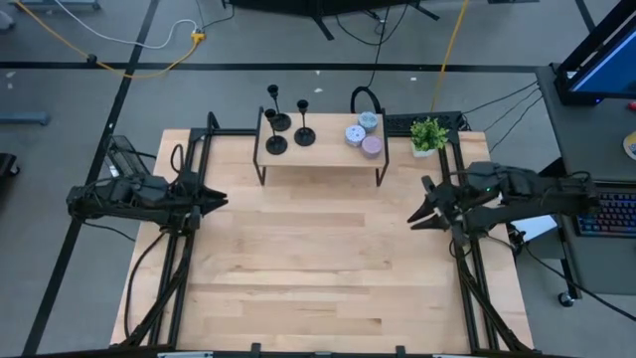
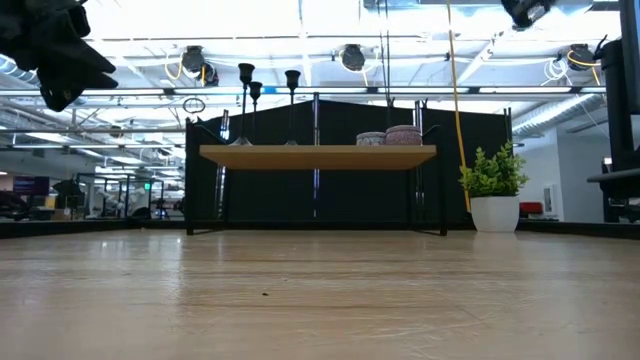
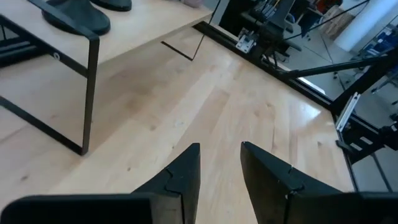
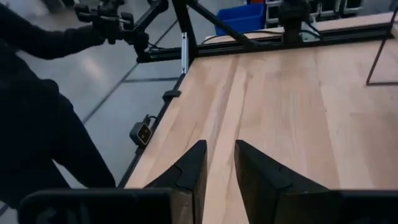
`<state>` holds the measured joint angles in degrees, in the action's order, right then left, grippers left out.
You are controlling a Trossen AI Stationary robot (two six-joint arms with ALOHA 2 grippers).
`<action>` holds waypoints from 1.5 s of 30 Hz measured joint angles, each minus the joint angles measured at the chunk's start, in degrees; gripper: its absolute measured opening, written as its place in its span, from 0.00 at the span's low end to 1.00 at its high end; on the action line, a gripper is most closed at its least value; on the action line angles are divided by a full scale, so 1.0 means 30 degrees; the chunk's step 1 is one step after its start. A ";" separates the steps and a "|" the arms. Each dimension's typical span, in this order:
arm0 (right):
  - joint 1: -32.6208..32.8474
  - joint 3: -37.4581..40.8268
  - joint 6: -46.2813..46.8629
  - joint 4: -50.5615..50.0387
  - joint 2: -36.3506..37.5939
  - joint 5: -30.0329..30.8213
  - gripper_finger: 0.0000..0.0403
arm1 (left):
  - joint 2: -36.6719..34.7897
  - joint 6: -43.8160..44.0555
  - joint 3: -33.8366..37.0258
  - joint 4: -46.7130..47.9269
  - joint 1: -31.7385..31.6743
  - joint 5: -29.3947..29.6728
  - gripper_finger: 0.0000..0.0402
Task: Pick & Place candle stick holders
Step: Return to Home Position
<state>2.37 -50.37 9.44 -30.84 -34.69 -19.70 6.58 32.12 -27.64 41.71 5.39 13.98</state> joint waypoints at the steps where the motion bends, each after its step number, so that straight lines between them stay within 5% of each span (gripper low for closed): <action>1: -0.0002 0.0696 0.0260 0.0467 0.0429 0.0009 0.18 | -0.0004 0.0073 0.0000 0.0039 0.0000 0.0000 0.30; 13: -0.0007 0.4768 0.1553 0.2031 0.7903 0.2417 0.18 | 0.0003 -0.0867 0.0003 -0.2680 0.0000 0.0351 0.30; 20: -0.0015 0.6221 0.1647 0.1605 1.1509 0.3174 0.18 | 0.0010 -0.3256 0.3134 -0.9984 0.0000 -0.2223 0.30; 28: -0.0007 0.8288 0.1884 0.2515 1.1335 0.3819 0.18 | -0.0080 -0.3170 0.6950 -1.4377 0.0007 -0.3406 0.30; 45: -0.0015 1.4537 0.1144 0.9215 1.1464 0.4593 0.18 | -0.0077 -0.3683 0.8415 -1.4325 0.0000 -0.1486 0.30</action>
<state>2.33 -6.76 12.88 -3.19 -0.30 -5.93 6.35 21.07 -2.39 -1.27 5.39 9.52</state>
